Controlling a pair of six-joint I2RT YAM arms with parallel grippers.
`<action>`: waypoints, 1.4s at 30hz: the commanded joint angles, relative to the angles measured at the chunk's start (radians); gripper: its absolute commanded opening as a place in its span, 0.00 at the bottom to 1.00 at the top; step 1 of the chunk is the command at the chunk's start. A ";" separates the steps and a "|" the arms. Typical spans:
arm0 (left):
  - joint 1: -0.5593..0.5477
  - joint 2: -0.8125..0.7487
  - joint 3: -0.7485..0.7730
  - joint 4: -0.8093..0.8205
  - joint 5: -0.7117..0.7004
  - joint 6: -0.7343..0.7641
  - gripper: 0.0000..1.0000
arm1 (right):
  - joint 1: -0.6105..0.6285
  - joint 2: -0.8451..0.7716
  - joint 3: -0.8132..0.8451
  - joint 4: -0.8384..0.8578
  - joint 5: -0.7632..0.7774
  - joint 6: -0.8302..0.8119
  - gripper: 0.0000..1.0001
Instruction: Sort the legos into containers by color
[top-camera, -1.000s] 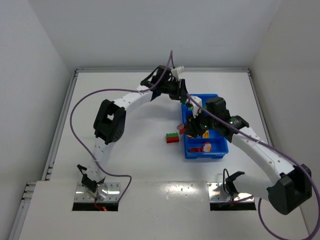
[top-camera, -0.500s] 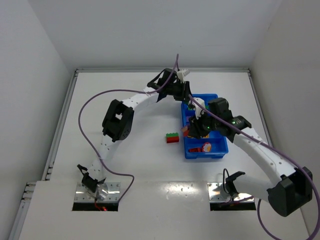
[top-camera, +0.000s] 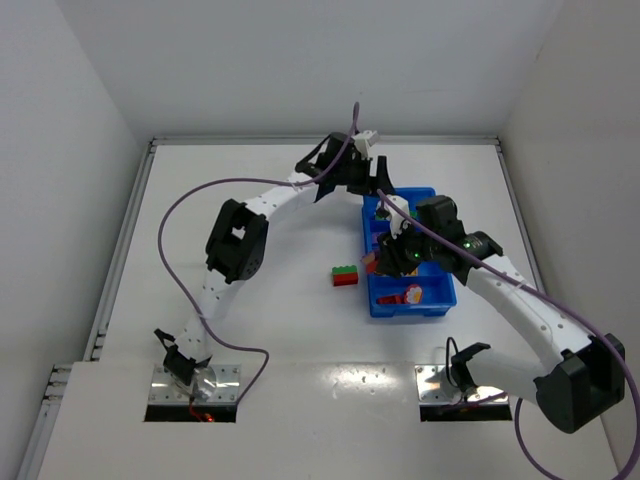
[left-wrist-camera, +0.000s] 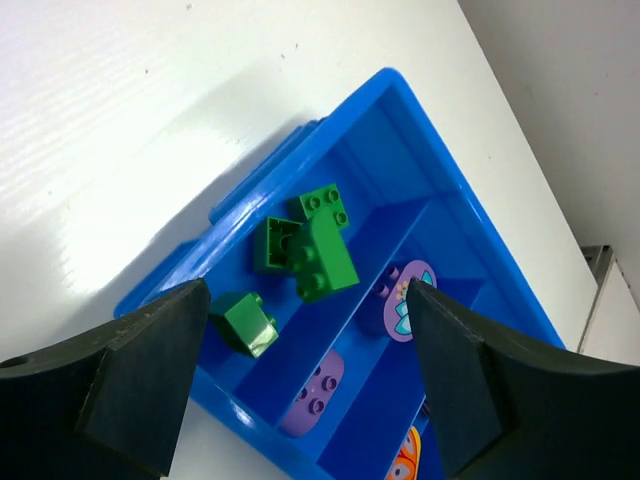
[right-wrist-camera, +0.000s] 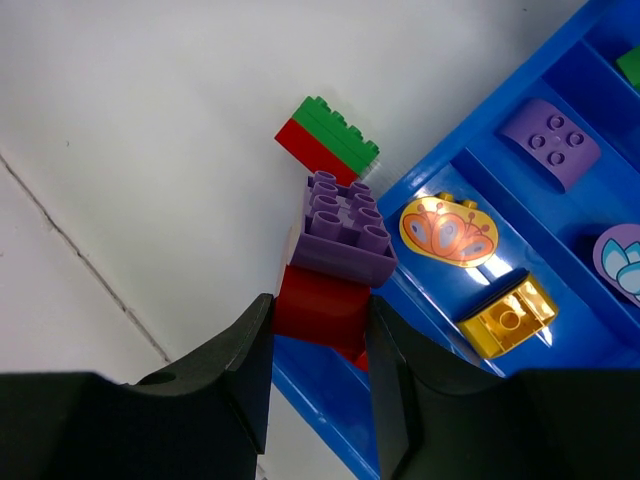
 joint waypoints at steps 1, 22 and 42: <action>0.000 -0.019 0.044 0.067 -0.006 0.014 0.86 | -0.006 -0.006 0.026 0.037 -0.020 -0.012 0.00; 0.514 -0.537 -0.370 -0.112 0.756 0.211 0.89 | 0.004 0.442 0.430 0.106 -0.526 -0.181 0.00; 0.448 -0.608 -0.416 -0.430 0.644 0.617 0.81 | 0.014 0.724 0.811 0.081 -0.603 -0.100 0.00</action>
